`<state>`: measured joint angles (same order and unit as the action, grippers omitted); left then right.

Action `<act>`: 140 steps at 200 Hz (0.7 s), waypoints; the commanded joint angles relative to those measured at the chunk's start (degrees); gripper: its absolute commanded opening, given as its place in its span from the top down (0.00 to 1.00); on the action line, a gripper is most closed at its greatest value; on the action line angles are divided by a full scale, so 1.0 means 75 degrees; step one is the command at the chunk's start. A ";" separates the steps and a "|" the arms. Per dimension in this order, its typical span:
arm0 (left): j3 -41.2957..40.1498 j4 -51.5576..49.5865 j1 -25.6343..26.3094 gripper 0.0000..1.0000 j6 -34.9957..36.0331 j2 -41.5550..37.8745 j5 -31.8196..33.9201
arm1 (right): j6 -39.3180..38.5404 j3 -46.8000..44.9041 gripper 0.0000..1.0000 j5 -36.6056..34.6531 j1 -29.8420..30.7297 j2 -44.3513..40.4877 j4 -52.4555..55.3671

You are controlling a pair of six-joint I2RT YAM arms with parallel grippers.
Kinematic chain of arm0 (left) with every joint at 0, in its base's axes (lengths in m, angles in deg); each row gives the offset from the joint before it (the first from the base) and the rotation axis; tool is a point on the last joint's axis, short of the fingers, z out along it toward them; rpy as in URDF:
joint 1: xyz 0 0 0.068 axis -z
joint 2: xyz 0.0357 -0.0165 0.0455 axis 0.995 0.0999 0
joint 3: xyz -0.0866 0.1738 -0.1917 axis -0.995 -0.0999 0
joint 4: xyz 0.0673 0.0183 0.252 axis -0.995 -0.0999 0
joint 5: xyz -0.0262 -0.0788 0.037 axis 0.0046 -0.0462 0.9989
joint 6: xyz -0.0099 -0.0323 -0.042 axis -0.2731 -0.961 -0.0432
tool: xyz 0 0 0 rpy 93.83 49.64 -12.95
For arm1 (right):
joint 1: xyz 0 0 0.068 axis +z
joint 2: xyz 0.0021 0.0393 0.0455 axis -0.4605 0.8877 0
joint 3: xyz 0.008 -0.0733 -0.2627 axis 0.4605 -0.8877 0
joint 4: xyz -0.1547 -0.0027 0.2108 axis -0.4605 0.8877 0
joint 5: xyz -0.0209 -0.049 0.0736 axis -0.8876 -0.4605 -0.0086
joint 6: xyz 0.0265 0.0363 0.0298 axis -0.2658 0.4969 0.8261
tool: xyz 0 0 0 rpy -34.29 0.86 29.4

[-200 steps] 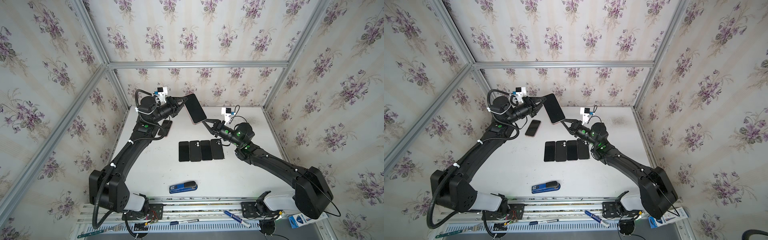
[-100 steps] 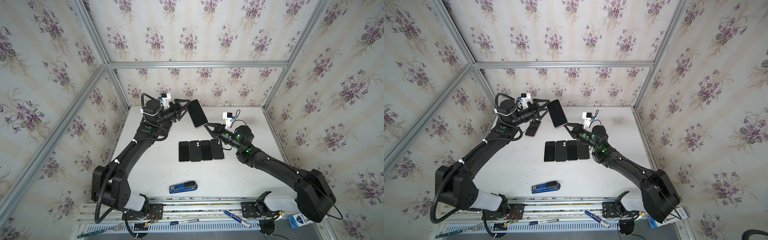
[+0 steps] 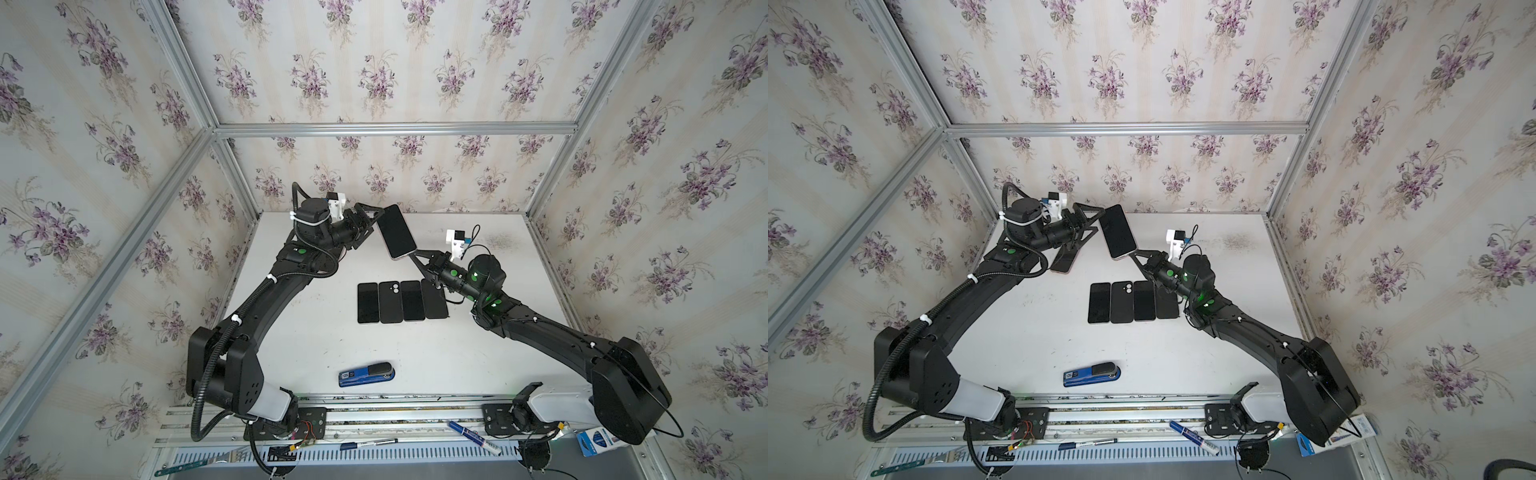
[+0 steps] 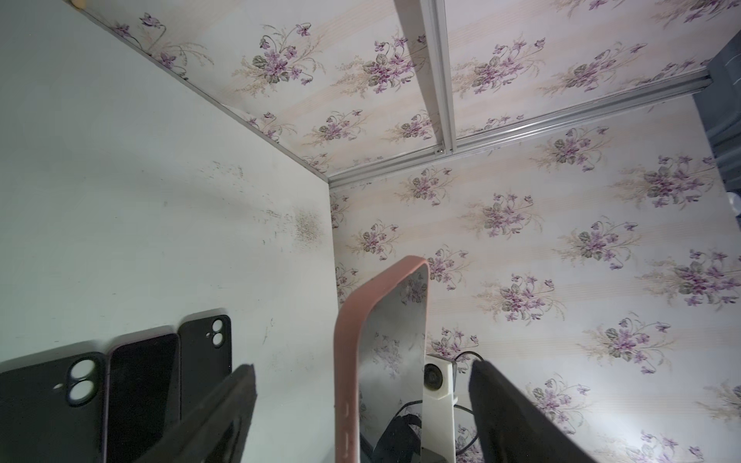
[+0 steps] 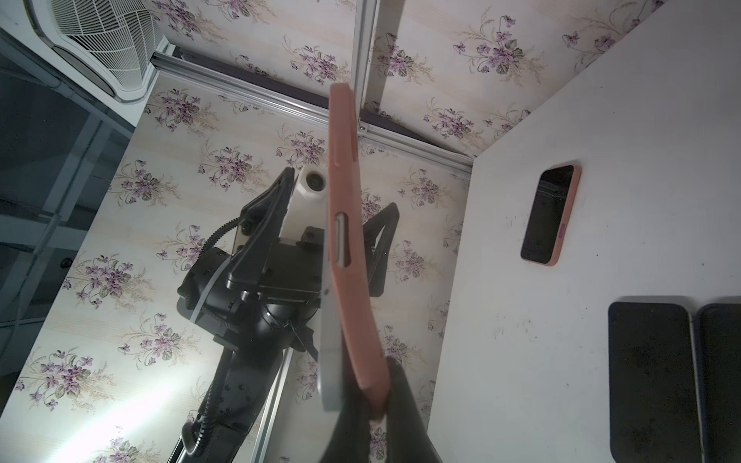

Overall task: Take the phone out of the phone case
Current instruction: Remove the phone case from the phone.

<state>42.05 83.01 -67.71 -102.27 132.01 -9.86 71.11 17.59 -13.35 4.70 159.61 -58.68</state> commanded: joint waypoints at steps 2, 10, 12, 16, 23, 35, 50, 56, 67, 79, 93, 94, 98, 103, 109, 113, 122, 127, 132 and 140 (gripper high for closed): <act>0.0362 -0.0872 -0.0005 0.14 0.1145 -0.0148 0.0475 | 0.0062 -0.0012 1.00 -0.0039 -0.0017 -0.0033 -0.0471; 0.0569 -0.1211 0.0001 0.13 0.1500 -0.0186 0.0635 | 0.0086 -0.0028 1.00 -0.0045 -0.0018 -0.0033 -0.0439; 0.0627 -0.1302 0.0006 0.13 0.1599 -0.0198 0.0678 | 0.0097 -0.0029 1.00 -0.0050 -0.0017 -0.0036 -0.0428; 0.0735 -0.1489 0.0027 0.13 0.1811 -0.0221 0.0765 | 0.0103 -0.0061 1.00 -0.0057 -0.0019 -0.0051 -0.0428; 0.0936 -0.1767 0.0048 0.12 0.2195 -0.0265 0.0920 | 0.0115 -0.0085 1.00 -0.0063 -0.0039 -0.0067 -0.0415; 0.1220 -0.2155 0.0105 0.12 0.2822 -0.0364 0.1098 | 0.0135 -0.0132 1.00 -0.0084 -0.0049 -0.0091 -0.0403; 0.1490 -0.2403 0.0221 0.11 0.3759 -0.0511 0.1084 | 0.0135 -0.0179 1.00 -0.0087 -0.0063 -0.0135 -0.0340; 0.1586 -0.2463 0.0289 0.11 0.4126 -0.0577 0.1027 | 0.0129 -0.0193 1.00 -0.0099 -0.0064 -0.0160 -0.0303; 0.1696 -0.2568 0.0445 0.11 0.4908 -0.0714 0.0891 | 0.0128 -0.0231 1.00 -0.0120 -0.0074 -0.0195 -0.0284; 0.1776 -0.2773 0.0686 0.10 0.5828 -0.0878 0.0765 | 0.0147 -0.0264 1.00 -0.0132 -0.0087 -0.0220 -0.0263; 0.1895 -0.3238 0.1021 0.08 0.6937 -0.1004 0.0753 | 0.0140 -0.0284 1.00 -0.0124 -0.0098 -0.0246 -0.0233; 0.1897 -0.3277 0.1047 0.08 0.7025 -0.1007 0.0756 | 0.0143 -0.0286 1.00 -0.0123 -0.0099 -0.0245 -0.0229; 0.1941 -0.3442 0.1167 0.08 0.7350 -0.1021 0.0749 | 0.0142 -0.0287 1.00 -0.0127 -0.0099 -0.0246 -0.0222; 0.2009 -0.3697 0.1332 0.08 0.7783 -0.1025 0.0764 | 0.0148 -0.0285 1.00 -0.0122 -0.0099 -0.0245 -0.0214; 0.2070 -0.3993 0.1541 0.07 0.8265 -0.1023 0.0866 | 0.0157 -0.0299 1.00 -0.0122 -0.0099 -0.0244 -0.0209; 0.2111 -0.4193 0.1693 0.07 0.8585 -0.1022 0.1000 | 0.0153 -0.0299 1.00 -0.0130 -0.0099 -0.0250 -0.0192; 0.2167 -0.4590 0.2034 0.06 0.9237 -0.1022 0.1336 | 0.0165 -0.0299 1.00 -0.0127 -0.0099 -0.0251 -0.0185; 0.2160 -0.4734 0.2190 0.06 0.9511 -0.1023 0.1501 | 0.0164 -0.0299 1.00 -0.0126 -0.0099 -0.0262 -0.0176; 0.2147 -0.4851 0.2310 0.06 0.9698 -0.1022 0.1651 | 0.0167 -0.0299 1.00 -0.0127 -0.0099 -0.0261 -0.0168; 0.2134 -0.4996 0.2444 0.06 0.9931 -0.1012 0.1795 | 0.0160 -0.0305 1.00 -0.0115 -0.0099 -0.0266 -0.0176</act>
<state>57.77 53.33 -52.08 -43.21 124.44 -1.62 72.16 15.06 -13.96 4.00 158.19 -55.89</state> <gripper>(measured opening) 0.943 0.092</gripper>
